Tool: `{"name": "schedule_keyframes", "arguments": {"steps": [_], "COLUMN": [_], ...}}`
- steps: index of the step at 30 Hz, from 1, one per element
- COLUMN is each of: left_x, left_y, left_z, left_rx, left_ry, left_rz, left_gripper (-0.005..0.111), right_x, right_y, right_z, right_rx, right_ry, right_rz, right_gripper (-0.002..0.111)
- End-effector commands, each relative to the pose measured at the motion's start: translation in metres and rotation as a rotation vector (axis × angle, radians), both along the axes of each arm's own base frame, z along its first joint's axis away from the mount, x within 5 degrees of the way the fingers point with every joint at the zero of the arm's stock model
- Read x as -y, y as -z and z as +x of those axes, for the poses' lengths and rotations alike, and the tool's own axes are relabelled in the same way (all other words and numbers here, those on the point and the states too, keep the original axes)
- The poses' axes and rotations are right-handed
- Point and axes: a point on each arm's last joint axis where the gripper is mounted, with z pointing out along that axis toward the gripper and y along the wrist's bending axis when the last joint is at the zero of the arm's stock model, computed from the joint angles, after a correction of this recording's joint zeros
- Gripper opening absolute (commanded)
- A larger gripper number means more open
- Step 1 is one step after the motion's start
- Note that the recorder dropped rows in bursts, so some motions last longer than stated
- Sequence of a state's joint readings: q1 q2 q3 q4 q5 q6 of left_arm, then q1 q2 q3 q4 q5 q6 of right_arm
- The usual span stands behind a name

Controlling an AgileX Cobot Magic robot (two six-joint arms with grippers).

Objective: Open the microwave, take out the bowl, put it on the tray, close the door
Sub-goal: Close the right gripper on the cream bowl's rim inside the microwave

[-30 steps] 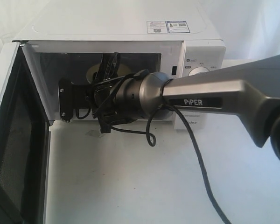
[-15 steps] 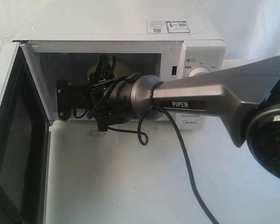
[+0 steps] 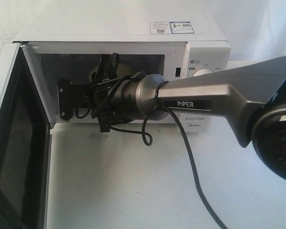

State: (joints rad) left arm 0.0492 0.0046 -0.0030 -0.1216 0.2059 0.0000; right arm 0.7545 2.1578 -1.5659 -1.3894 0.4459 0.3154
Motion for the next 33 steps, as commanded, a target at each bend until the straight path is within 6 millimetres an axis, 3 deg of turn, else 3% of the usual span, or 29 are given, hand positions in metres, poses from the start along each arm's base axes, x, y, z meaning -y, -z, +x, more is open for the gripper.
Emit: {"name": "schedule_keyframes", "arguments": {"steps": [1, 8, 22, 33], "left_x": [0.0, 0.0, 0.0, 0.0], "left_y": [0.001, 0.001, 0.001, 0.001], "left_z": [0.0, 0.0, 0.0, 0.0], "left_rx": [0.004, 0.004, 0.004, 0.004], "left_ry": [0.003, 0.003, 0.003, 0.003], "left_rz": [-0.011, -0.011, -0.011, -0.011], "left_gripper": [0.0, 0.0, 0.0, 0.0], "right_x": [0.005, 0.004, 0.002, 0.01], "right_y": [-0.001, 0.012, 0.011, 0.012], "right_z": [0.006, 0.008, 0.011, 0.027], "right_rx": [-0.002, -0.017, 0.008, 0.01], "right_ry": [0.016, 0.014, -0.022, 0.033], "right_rz": [0.02, -0.003, -0.016, 0.031], "right_gripper": [0.048, 0.047, 0.047, 0.047]}}
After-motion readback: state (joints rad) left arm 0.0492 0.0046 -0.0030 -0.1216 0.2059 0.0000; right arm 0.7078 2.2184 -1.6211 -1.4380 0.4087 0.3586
